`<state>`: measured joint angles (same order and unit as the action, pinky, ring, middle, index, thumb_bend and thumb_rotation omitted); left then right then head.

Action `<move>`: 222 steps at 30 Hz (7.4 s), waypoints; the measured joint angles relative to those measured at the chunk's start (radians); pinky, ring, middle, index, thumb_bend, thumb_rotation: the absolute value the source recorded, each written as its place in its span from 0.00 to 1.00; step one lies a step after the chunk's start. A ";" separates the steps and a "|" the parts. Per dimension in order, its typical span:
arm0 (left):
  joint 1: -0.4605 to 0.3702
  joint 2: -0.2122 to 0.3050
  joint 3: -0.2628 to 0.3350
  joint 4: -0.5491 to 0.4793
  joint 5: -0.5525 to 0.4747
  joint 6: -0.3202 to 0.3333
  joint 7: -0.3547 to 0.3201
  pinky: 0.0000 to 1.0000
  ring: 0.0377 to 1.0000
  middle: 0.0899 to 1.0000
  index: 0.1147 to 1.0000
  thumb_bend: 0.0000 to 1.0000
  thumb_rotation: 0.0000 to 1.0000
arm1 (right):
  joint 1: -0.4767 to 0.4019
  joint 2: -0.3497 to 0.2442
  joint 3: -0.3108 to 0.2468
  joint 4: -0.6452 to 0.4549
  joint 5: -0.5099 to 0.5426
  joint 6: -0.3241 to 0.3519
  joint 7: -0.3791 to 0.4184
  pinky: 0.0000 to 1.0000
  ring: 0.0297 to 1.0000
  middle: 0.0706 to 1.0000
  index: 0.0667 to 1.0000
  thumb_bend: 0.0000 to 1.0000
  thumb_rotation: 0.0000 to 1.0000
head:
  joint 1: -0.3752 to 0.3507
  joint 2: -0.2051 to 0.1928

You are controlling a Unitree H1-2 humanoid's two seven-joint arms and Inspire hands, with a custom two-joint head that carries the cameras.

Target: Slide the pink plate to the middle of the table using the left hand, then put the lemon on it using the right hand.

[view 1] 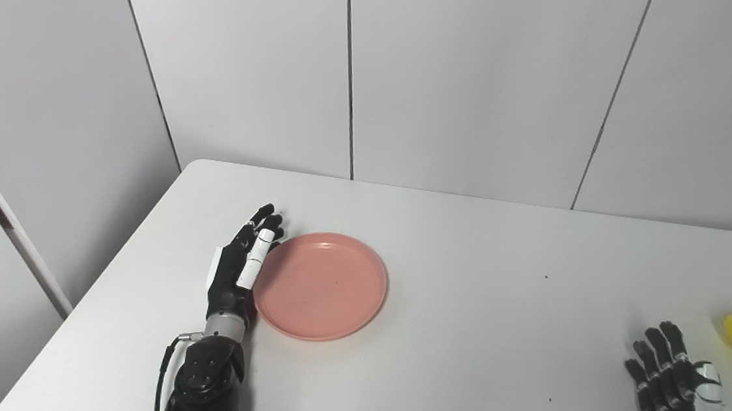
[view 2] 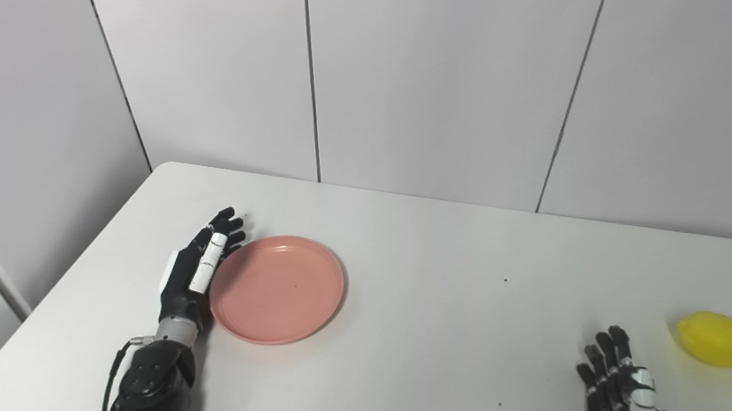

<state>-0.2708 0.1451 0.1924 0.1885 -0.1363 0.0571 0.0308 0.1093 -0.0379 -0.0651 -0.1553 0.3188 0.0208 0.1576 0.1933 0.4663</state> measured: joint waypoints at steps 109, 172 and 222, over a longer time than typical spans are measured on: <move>-0.013 -0.249 -0.173 0.010 0.057 -0.002 0.009 0.84 0.82 0.84 0.87 0.69 0.79 | -0.007 0.066 0.034 0.000 -0.076 -0.006 -0.024 1.00 0.98 1.00 0.99 0.71 0.83 | -0.124 0.069; -0.006 -0.280 -0.165 0.004 0.052 0.003 -0.001 0.87 0.84 0.86 0.90 0.70 0.76 | -0.011 0.121 0.084 -0.010 -0.105 0.002 -0.118 1.00 0.96 0.97 0.95 0.74 0.74 | -0.344 0.143; -0.021 -0.256 -0.152 0.024 0.022 0.006 -0.021 0.89 0.86 0.88 0.91 0.68 0.75 | -0.025 0.151 0.084 0.010 -0.399 -0.072 -0.257 0.79 0.79 0.77 0.79 0.73 0.82 | -0.443 0.137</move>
<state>-0.2915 -0.1108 0.0405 0.2125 -0.1143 0.0626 0.0099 0.0844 0.1132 0.0191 -0.1457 -0.0799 -0.0508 -0.0998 -0.2500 0.6029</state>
